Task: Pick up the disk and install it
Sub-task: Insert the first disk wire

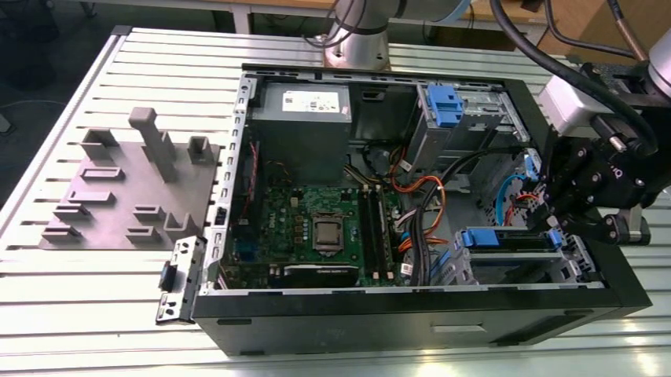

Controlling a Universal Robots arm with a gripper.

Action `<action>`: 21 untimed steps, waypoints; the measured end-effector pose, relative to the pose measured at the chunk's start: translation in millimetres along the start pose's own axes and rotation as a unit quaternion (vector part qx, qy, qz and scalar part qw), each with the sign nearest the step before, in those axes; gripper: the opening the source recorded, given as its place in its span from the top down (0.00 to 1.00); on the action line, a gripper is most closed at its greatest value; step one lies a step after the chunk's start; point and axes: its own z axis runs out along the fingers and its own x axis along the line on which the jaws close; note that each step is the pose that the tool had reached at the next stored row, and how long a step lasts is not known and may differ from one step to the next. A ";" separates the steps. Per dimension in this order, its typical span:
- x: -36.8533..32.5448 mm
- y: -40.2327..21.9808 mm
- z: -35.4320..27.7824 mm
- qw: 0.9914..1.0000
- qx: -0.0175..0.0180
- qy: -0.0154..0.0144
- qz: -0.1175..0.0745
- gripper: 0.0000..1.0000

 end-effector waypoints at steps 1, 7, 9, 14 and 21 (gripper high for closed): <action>-1.8 0.0 0.1 1.000 0.000 0.000 0.000 0.89; -17.7 -3.3 0.9 1.000 -0.001 0.001 0.000 0.89; -19.7 -5.7 1.1 1.000 -0.002 0.001 0.000 0.89; -19.9 -12.5 1.0 1.000 -0.002 0.001 0.000 0.89; -19.9 -12.8 1.0 1.000 -0.002 0.001 0.000 0.89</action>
